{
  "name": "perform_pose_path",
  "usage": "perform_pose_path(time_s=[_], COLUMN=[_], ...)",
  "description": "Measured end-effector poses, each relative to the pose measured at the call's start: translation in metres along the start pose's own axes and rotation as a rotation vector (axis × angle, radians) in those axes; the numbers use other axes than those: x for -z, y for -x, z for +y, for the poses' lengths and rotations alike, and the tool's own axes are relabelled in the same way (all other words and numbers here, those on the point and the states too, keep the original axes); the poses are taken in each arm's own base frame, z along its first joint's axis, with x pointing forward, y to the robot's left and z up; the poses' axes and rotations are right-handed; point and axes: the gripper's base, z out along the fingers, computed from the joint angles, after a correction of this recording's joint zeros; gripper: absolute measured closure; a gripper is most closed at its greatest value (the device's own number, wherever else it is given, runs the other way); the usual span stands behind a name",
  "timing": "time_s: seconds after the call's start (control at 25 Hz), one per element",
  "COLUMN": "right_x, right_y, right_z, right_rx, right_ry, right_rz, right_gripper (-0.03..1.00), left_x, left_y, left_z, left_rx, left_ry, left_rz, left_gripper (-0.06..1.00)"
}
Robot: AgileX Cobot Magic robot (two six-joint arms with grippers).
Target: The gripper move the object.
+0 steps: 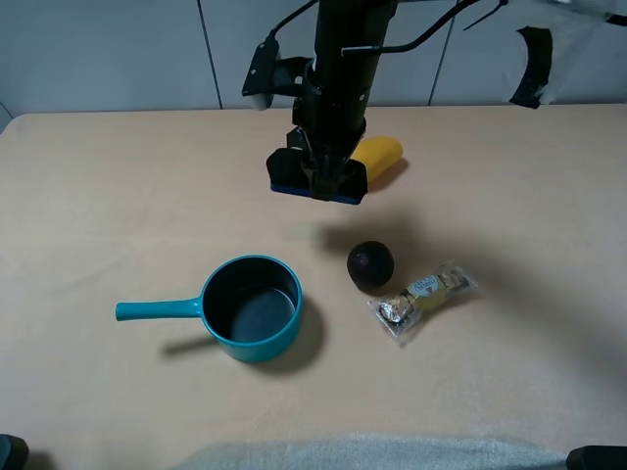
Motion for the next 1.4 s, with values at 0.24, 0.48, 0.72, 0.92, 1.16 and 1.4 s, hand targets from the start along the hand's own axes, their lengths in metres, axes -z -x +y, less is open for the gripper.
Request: perform_pose_path(time_s=[0.24, 0.48, 0.72, 0.92, 1.16, 1.4], right_x=[-0.001, 0.0, -0.005, -0.021, -0.044, -0.062], right_y=[0.015, 0.02, 0.033, 0.04, 0.041, 0.036], right_z=[0.015, 0.017, 0.007, 0.0, -0.01, -0.017], right_rx=[0.044, 0.048, 0.042, 0.04, 0.021, 0.0], right_ry=[0.0, -0.009, -0.029, -0.027, -0.015, 0.002], right_rz=[-0.017, -0.041, -0.067, -0.065, -0.05, -0.022], right_gripper=[0.56, 0.56, 0.56, 0.56, 0.56, 0.56], left_x=[0.0, 0.0, 0.0, 0.0, 0.0, 0.0], left_y=[0.0, 0.0, 0.0, 0.0, 0.0, 0.0], left_z=[0.0, 0.0, 0.0, 0.0, 0.0, 0.0], left_rx=[0.0, 0.0, 0.0, 0.0, 0.0, 0.0], left_ry=[0.0, 0.0, 0.0, 0.0, 0.0, 0.0], left_rz=[0.0, 0.0, 0.0, 0.0, 0.0, 0.0], left_gripper=[0.24, 0.24, 0.24, 0.24, 0.24, 0.24])
